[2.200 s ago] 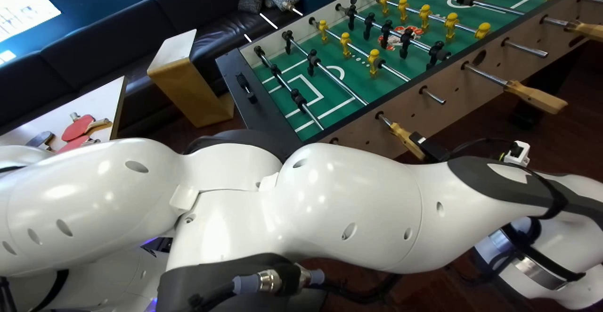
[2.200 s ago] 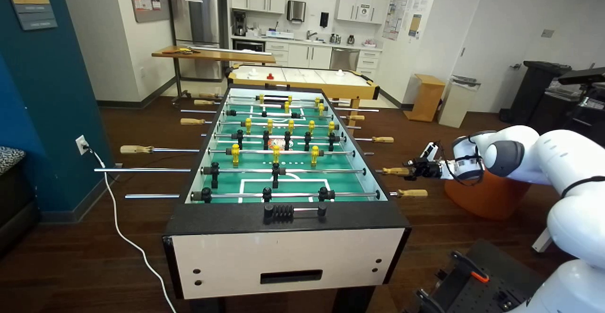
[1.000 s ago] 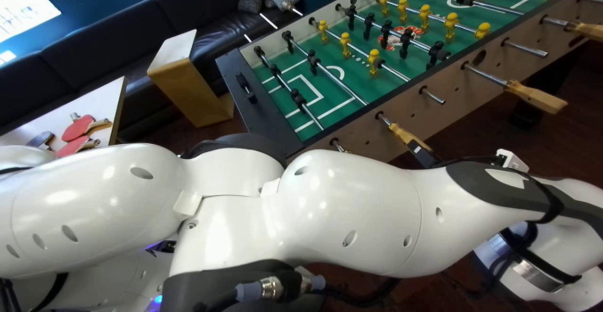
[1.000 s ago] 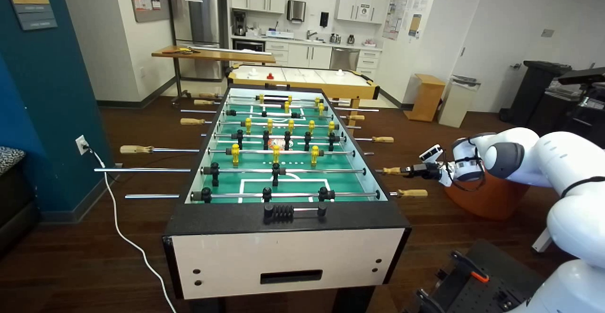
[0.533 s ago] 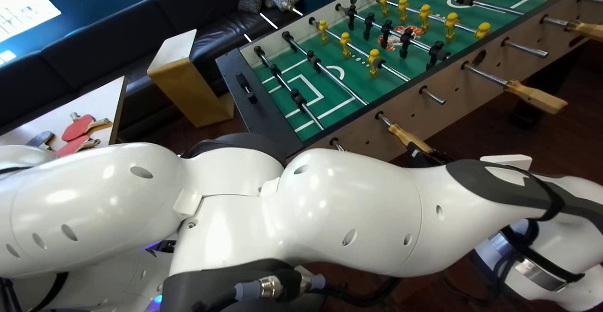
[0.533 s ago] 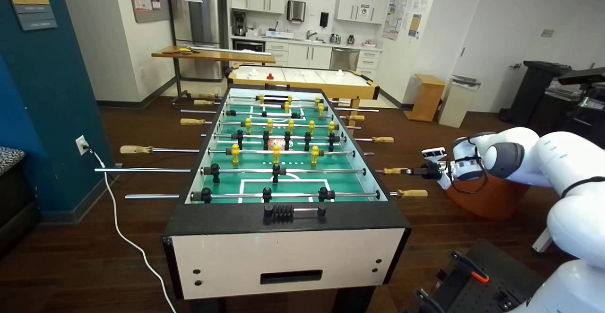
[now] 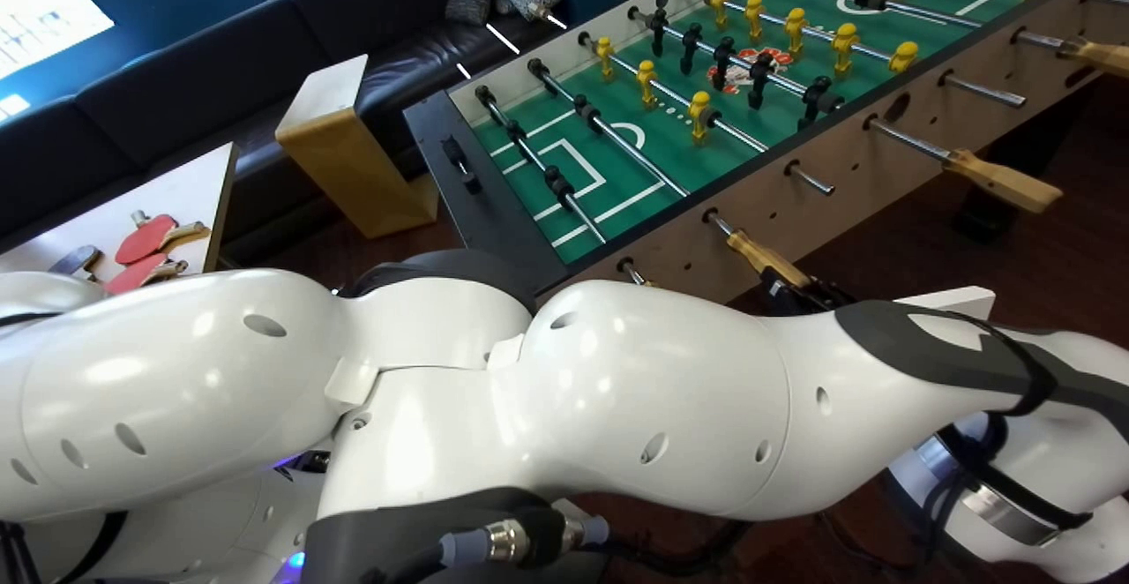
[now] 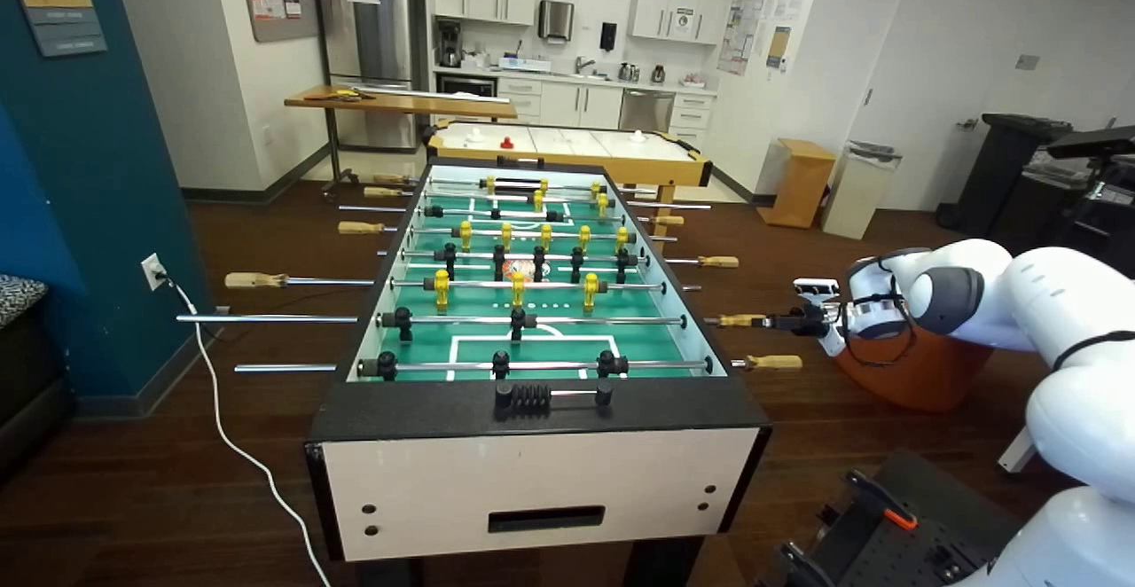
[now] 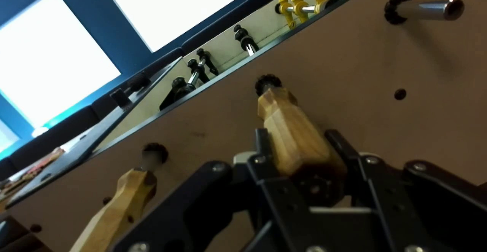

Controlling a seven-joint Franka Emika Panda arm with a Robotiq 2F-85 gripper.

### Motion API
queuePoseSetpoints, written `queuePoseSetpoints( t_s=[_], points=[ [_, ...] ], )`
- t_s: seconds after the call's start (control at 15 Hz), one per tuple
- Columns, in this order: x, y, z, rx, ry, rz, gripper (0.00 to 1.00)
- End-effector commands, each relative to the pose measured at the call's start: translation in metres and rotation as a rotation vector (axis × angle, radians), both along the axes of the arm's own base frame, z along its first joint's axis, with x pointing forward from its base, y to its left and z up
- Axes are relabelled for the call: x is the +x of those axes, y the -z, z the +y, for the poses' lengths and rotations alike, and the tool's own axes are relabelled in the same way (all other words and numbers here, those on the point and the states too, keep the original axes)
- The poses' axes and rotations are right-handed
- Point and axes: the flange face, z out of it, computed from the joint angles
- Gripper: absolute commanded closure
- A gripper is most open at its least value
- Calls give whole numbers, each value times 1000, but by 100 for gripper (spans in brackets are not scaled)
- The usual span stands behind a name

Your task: Rotate the second rod anticlockwise

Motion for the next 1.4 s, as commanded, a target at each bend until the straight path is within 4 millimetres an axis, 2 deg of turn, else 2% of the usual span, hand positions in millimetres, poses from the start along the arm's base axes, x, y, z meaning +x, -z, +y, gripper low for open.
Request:
queuePoseSetpoints(
  t_s=[0.0,0.73,0.8,1.13,1.2,1.33],
  points=[
    [3,-5,-5,-138,-29,-142,85],
    [0,-10,-12,-487,-48,-627,85],
    [-2,-2,-4,-407,-54,-574,60],
    [-3,-2,-5,-443,-56,-628,60],
    [-1,-1,-7,-489,-53,-657,85],
    [1,-3,-9,-575,-67,-770,85]
  ],
)
